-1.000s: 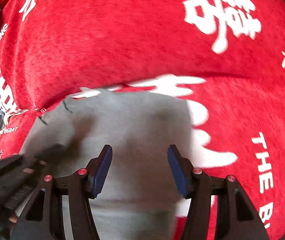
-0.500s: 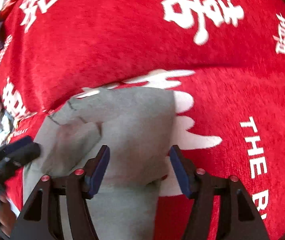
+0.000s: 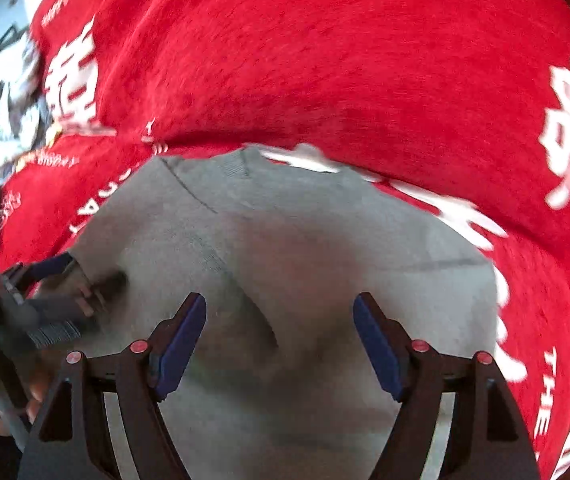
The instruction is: Fold small clothes
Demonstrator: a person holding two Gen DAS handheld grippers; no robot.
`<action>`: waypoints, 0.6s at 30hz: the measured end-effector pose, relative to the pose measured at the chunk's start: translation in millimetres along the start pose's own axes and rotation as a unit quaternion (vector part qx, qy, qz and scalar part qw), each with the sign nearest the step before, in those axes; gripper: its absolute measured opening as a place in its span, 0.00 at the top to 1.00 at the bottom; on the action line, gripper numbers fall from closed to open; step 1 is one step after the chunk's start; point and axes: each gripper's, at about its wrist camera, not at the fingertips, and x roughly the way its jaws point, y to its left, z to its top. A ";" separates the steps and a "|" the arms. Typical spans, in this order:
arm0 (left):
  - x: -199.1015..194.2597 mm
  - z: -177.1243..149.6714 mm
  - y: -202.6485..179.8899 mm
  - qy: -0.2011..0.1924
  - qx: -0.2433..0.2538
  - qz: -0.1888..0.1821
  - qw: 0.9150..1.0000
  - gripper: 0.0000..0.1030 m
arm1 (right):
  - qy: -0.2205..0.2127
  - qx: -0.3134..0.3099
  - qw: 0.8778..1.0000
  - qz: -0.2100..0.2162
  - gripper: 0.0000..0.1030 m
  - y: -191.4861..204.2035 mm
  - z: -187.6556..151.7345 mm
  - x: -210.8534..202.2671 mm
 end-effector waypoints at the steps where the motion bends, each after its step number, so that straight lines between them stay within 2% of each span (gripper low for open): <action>1: 3.0 0.0 -1.0 0.001 0.004 0.005 1.000 0.00 | 0.024 -0.013 1.000 -0.014 0.23 4.8 6.9 13.6; 3: 5.0 -0.3 -4.3 -0.001 0.007 0.019 1.000 0.00 | 0.052 -0.033 0.998 -0.026 0.23 11.6 15.9 33.2; 5: 7.6 -1.9 -5.1 -0.005 0.006 0.022 1.000 0.00 | 0.086 -0.017 0.996 -0.004 0.25 6.6 22.0 50.8; 7: 7.9 -5.7 -1.9 -0.012 0.002 0.017 1.000 0.00 | 0.083 0.019 0.996 0.017 0.48 -5.9 27.2 48.2; 8: 7.2 -7.0 -1.5 -0.016 0.002 0.015 1.000 0.00 | 0.078 0.036 0.996 0.018 0.66 -13.1 28.2 42.9; 9: 6.7 -7.4 0.0 -0.020 0.000 0.011 1.000 0.00 | 0.067 0.054 0.996 0.026 0.76 -21.2 27.8 36.7; 11: 4.2 -11.0 3.7 -0.029 -0.008 -0.002 1.000 0.00 | 0.014 0.102 0.993 0.050 0.80 -42.9 21.6 17.0; 14: 0.3 -13.3 6.8 -0.029 -0.011 -0.013 0.999 0.00 | -0.065 0.163 0.984 0.033 0.80 -74.7 -0.6 -14.0; 15: -0.5 -13.4 6.5 -0.024 -0.010 -0.012 1.000 0.00 | -0.083 0.215 0.973 0.029 0.80 -93.3 -20.3 -25.4; 16: -0.6 -12.0 4.1 -0.014 -0.005 -0.004 1.000 0.00 | -0.081 0.260 0.962 0.030 0.80 -107.0 -35.2 -30.6; 18: -1.4 -6.9 -1.1 0.005 0.006 0.010 1.000 0.00 | -0.073 0.333 0.937 0.071 0.75 -136.5 -66.1 -28.4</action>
